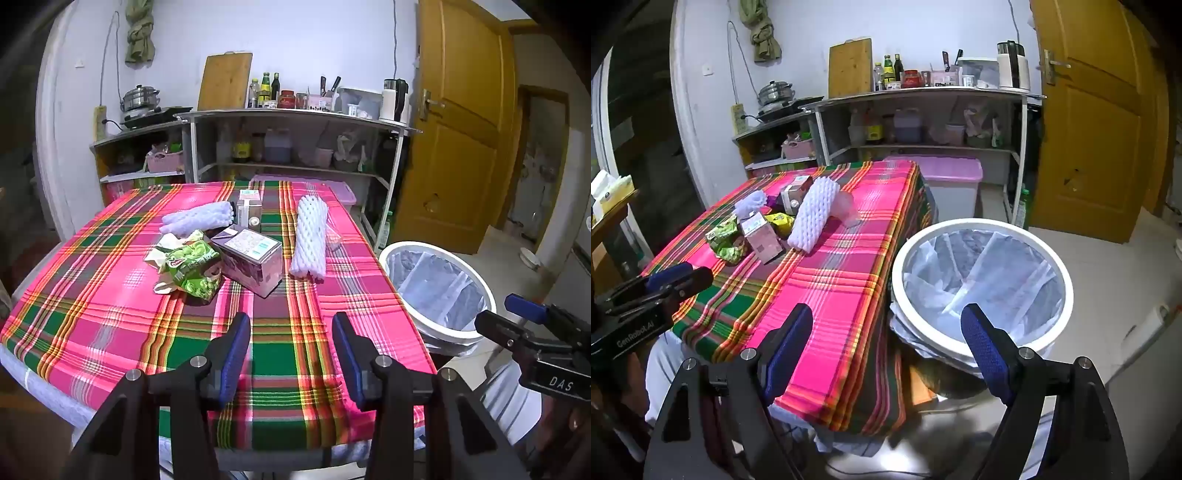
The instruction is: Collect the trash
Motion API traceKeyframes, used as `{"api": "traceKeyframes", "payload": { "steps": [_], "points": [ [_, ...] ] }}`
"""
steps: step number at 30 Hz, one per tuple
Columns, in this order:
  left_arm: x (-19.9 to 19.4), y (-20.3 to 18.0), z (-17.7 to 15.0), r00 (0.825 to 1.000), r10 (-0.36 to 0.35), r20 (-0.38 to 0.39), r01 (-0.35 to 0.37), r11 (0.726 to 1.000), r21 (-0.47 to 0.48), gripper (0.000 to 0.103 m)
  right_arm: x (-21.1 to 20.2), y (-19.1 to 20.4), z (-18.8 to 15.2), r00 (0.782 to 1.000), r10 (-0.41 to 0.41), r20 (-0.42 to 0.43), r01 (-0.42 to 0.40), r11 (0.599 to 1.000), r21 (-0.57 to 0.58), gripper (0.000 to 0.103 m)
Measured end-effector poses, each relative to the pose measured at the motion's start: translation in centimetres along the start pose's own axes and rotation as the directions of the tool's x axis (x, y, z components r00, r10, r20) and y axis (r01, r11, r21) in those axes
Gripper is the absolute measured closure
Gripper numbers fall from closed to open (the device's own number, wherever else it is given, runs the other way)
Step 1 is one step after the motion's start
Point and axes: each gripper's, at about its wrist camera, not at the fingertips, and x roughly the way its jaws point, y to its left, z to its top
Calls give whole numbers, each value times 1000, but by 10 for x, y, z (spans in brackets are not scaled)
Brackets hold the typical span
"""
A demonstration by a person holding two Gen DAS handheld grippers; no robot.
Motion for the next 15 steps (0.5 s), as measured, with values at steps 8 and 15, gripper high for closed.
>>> {"api": "traceKeyframes", "payload": {
  "steps": [8,15],
  "points": [
    [0,0,0,1000,-1,3,1,1000,1,57,-8,1,6,1000,-3,19,3,1000,-4,20],
    [0,0,0,1000,-3,4,3,1000,0,57,-11,3,4,999,-7,31,7,1000,-10,20]
  ]
}}
